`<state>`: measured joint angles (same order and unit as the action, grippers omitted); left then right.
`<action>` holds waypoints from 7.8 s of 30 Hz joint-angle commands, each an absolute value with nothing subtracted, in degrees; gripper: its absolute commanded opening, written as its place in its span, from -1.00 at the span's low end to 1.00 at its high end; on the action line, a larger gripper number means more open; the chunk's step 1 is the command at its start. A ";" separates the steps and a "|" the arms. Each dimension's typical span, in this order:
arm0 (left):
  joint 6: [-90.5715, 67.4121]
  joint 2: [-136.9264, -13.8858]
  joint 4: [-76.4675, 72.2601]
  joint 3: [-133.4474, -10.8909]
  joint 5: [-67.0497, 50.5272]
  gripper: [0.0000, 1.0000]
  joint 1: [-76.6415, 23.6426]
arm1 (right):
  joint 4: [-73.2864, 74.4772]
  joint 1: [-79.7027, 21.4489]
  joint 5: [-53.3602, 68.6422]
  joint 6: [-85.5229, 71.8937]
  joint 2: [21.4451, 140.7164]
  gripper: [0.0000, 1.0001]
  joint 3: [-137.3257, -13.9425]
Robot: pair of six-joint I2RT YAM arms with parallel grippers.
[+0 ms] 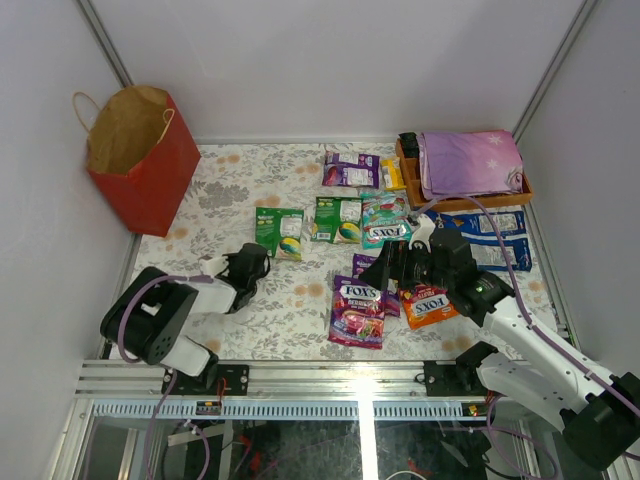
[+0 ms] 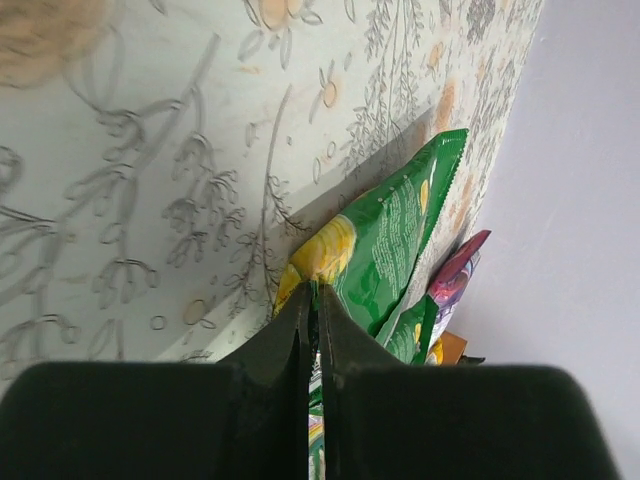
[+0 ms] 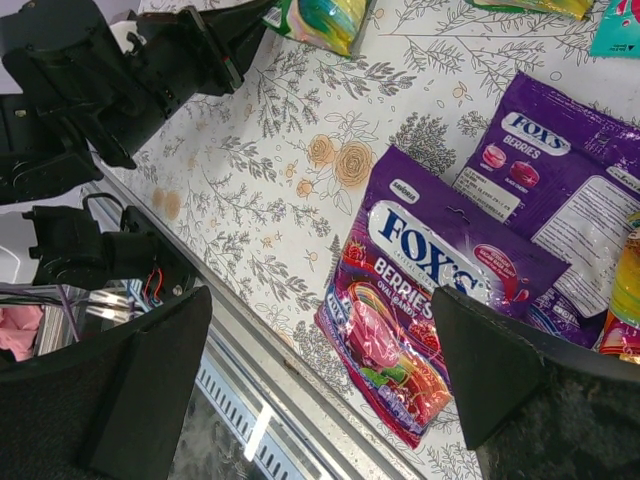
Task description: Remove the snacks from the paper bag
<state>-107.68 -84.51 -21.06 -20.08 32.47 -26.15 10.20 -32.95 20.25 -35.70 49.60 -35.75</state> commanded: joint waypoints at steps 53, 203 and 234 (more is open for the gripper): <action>-42.92 -67.30 -12.48 -20.88 -19.93 0.52 -40.46 | 3.03 -32.78 13.90 -36.84 51.03 0.44 -23.05; -25.01 -141.22 21.92 -120.01 8.56 -0.99 -3.07 | 6.97 -32.61 27.60 -29.22 53.08 0.43 -26.48; -23.52 -151.04 27.16 -135.75 7.81 -0.94 -8.17 | 6.23 -32.61 27.95 -29.85 52.84 0.45 -24.87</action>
